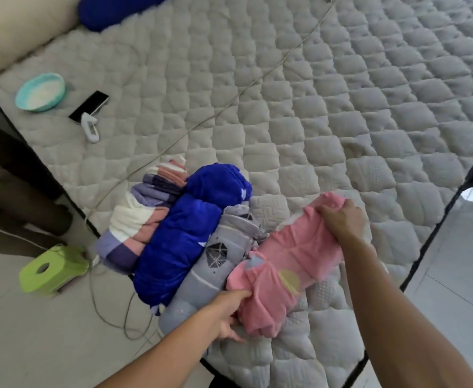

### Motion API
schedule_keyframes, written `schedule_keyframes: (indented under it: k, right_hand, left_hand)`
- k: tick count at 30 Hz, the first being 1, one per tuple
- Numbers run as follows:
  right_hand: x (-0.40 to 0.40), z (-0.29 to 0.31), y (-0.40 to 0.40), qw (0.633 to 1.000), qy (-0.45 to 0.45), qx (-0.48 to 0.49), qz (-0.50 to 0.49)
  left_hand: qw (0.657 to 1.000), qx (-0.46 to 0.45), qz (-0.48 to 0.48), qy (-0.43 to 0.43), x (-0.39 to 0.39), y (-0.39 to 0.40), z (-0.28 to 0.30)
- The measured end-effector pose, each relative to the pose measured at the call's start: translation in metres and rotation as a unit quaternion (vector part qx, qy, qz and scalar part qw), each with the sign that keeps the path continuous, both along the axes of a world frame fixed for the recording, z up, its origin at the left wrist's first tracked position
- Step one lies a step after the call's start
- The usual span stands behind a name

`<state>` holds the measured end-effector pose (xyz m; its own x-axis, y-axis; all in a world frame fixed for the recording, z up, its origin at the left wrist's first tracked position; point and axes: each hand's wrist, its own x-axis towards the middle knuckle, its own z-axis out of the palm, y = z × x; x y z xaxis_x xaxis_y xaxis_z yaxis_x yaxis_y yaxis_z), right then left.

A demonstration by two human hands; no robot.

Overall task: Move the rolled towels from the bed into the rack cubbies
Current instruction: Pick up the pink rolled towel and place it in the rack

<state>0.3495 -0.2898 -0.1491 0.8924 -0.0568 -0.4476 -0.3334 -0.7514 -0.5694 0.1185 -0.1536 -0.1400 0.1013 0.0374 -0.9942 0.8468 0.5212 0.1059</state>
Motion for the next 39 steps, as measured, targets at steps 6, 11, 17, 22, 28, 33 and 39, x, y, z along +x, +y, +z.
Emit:
schedule_keyframes:
  k: [6, 11, 17, 22, 28, 33, 39]
  right_hand:
    - [-0.026, 0.026, -0.01, 0.992, -0.088, 0.082, -0.034]
    - [-0.075, 0.082, 0.002, 0.973, -0.217, 0.081, -0.021]
    - [-0.169, 0.201, 0.075, 0.91, -0.383, 0.133, 0.09]
    - [-0.293, 0.272, 0.142, 0.844, -0.445, 0.228, 0.194]
    - [-0.492, 0.299, 0.229, 0.745, -0.429, 0.345, 0.377]
    - [-0.678, 0.308, 0.268, 0.623, -0.388, 0.434, 0.522]
    - [-0.882, 0.332, 0.282, 0.429, -0.295, 0.529, 0.67]
  left_hand:
    - [0.99, 0.122, 0.024, -0.063, -0.013, -0.016, 0.0]
    - [0.984, 0.117, -0.003, -0.132, -0.038, -0.012, 0.023]
    - [0.964, 0.098, 0.079, -0.236, -0.111, -0.001, 0.072]
    - [0.912, 0.129, 0.252, -0.298, -0.222, 0.042, 0.121]
    - [0.83, 0.207, 0.438, -0.276, -0.412, 0.077, 0.153]
    - [0.735, 0.268, 0.574, -0.244, -0.575, 0.082, 0.161]
    - [0.594, 0.325, 0.704, -0.212, -0.739, 0.074, 0.171]
